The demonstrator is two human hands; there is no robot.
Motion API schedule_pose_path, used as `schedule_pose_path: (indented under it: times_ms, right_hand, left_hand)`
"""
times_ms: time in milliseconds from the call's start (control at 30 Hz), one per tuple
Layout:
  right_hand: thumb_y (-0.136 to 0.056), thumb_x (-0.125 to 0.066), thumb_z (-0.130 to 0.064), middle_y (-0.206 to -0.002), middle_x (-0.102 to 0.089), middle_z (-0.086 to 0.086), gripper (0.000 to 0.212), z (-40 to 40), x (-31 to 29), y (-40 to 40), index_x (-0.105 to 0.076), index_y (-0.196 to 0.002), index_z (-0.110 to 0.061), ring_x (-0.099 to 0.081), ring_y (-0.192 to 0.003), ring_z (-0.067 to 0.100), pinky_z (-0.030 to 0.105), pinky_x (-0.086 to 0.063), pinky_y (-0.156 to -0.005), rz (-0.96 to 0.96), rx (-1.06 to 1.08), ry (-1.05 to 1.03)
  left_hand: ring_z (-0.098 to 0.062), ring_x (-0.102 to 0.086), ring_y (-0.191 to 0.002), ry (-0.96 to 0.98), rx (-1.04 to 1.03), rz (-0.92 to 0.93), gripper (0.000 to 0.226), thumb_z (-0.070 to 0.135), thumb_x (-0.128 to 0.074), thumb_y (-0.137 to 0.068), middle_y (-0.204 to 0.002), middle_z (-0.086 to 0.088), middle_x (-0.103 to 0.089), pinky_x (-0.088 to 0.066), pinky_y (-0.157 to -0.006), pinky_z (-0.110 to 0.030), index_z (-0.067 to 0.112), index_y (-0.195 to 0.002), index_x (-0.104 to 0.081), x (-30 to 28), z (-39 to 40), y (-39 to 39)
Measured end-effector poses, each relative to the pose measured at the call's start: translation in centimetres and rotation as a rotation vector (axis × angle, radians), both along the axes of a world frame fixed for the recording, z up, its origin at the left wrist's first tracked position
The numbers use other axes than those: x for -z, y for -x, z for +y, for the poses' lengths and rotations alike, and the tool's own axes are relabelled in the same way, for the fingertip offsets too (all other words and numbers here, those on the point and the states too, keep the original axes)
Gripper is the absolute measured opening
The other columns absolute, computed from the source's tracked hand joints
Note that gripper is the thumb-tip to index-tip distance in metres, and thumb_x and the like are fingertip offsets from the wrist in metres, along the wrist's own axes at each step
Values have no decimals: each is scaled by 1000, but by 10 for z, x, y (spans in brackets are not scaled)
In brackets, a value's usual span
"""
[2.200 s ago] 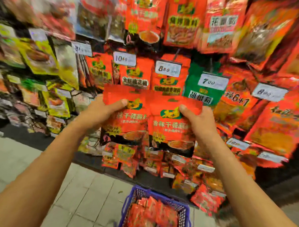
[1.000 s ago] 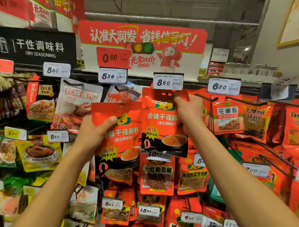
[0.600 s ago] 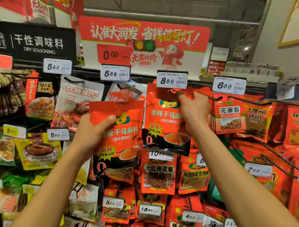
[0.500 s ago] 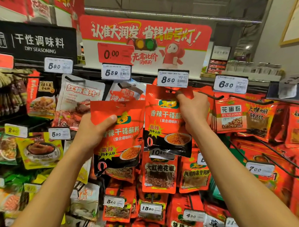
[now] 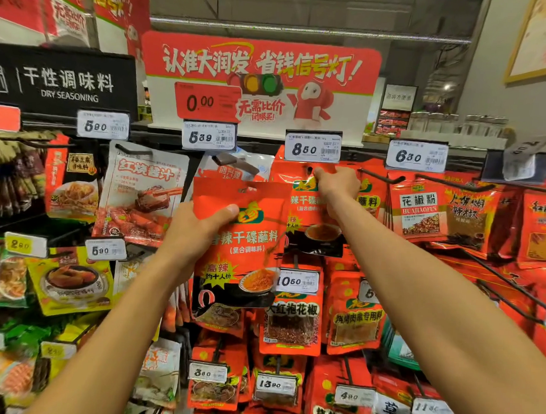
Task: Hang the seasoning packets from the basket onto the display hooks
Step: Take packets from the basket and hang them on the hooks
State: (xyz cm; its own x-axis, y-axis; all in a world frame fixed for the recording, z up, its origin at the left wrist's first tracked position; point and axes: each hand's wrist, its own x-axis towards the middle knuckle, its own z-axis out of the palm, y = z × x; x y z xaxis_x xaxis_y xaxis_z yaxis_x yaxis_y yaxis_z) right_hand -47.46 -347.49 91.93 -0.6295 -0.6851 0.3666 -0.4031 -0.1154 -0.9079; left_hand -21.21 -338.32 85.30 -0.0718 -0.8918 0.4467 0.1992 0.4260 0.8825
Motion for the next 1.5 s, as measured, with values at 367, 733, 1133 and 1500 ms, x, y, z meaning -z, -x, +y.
schedule_pose_path:
  times_ms: [367, 733, 1133, 1500]
  right_hand:
    - [-93, -62, -32, -96, -65, -2, 17, 52, 27, 20, -64, -107, -22, -63, -84, 17, 27, -47, -63, -139, -130, 304]
    - [-93, -73, -30, -82, -78, 4, 16, 74, 18, 4, -73, -85, -17, -73, -73, 21, 39, -61, -65, -145, -452, 296]
    - [-84, -79, -32, -85, -76, 18, 27, 73, 12, -5, -73, -81, -5, -73, -84, 41, 60, -60, -74, -138, -305, 313]
    - [-90, -70, -43, -72, -75, -8, 24, 69, 35, 9, -71, -81, -21, -71, -63, 9, 25, -52, -55, -94, -282, 135]
  left_hand:
    - [-18, -77, -77, 13, 101, -12, 5, 23, -76, -90, -86, 1, -79, -61, -62, -31, 24, -93, -71, -7, -21, 69]
    - [-20, -75, -67, -66, 8, 65, 16, 30, -75, -89, -71, -1, -76, -60, -61, -36, 18, -79, -70, -39, -50, 111]
    - [-24, -76, -64, -162, 69, 22, 16, 27, -75, -88, -71, -5, -77, -59, -52, -33, 14, -95, -69, -56, -52, 109]
    - [-23, -75, -70, -114, 7, -92, 23, 40, -74, -90, -77, -4, -77, -62, -64, -36, 18, -87, -69, -35, -60, 103]
